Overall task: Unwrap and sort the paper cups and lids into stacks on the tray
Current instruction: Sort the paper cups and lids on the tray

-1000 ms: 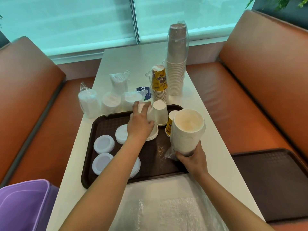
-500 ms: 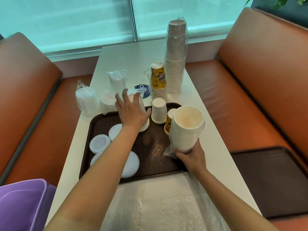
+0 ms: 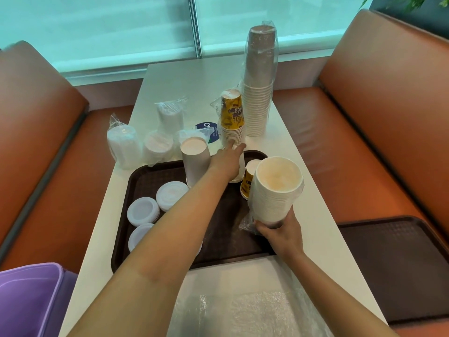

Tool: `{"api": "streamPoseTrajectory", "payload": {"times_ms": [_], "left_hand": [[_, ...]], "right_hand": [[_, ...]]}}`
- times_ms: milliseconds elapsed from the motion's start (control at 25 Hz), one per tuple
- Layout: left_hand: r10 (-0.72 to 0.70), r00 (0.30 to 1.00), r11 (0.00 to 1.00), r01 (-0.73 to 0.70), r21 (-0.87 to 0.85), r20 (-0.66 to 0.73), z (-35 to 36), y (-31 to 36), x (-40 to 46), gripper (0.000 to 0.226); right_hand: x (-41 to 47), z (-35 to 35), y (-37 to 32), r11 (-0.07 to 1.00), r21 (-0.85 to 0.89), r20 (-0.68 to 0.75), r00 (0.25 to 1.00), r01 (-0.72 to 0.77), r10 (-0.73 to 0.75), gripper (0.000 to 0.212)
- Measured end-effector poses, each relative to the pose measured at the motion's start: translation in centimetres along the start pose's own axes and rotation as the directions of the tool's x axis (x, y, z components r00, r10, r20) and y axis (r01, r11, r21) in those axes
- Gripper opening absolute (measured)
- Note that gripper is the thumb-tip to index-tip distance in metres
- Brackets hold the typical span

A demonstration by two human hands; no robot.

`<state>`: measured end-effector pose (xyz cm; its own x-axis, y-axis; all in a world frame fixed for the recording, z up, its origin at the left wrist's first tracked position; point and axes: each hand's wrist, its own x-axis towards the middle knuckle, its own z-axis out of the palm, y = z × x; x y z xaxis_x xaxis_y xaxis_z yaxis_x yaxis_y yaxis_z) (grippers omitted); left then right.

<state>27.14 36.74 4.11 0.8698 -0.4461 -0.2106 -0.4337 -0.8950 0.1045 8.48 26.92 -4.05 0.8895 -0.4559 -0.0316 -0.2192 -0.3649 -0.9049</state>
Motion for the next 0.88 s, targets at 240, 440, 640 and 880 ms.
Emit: {"api": "streamPoseTrajectory", "payload": {"times_ms": [240, 440, 640, 880], "left_hand": [[-0.117, 0.992, 0.992, 0.115, -0.042, -0.046, 1.8, 0.0, -5.1, 0.069], [-0.158, 0.987, 0.982, 0.154, -0.111, -0.032, 2.1, 0.2, -10.8, 0.070], [0.027, 0.885, 0.705, -0.347, -0.618, -0.466, 0.5, 1.4, -15.0, 0.079], [-0.044, 0.957, 0.363, -0.253, -0.897, -0.288, 1.3, 5.6, -13.2, 0.095]], "right_hand": [[0.0, 0.0, 0.3, 1.000, 0.013, -0.028, 0.999, 0.022, -0.022, 0.083], [-0.6, -0.1, -0.2, 0.993, 0.089, 0.003, 0.997, 0.076, -0.077, 0.107], [-0.5, -1.3, -3.1, 0.943, 0.215, -0.247, 0.948, 0.253, -0.198, 0.100], [1.1, -1.5, -5.1, 0.950, 0.223, -0.049, 0.976, 0.219, -0.214, 0.091]]}}
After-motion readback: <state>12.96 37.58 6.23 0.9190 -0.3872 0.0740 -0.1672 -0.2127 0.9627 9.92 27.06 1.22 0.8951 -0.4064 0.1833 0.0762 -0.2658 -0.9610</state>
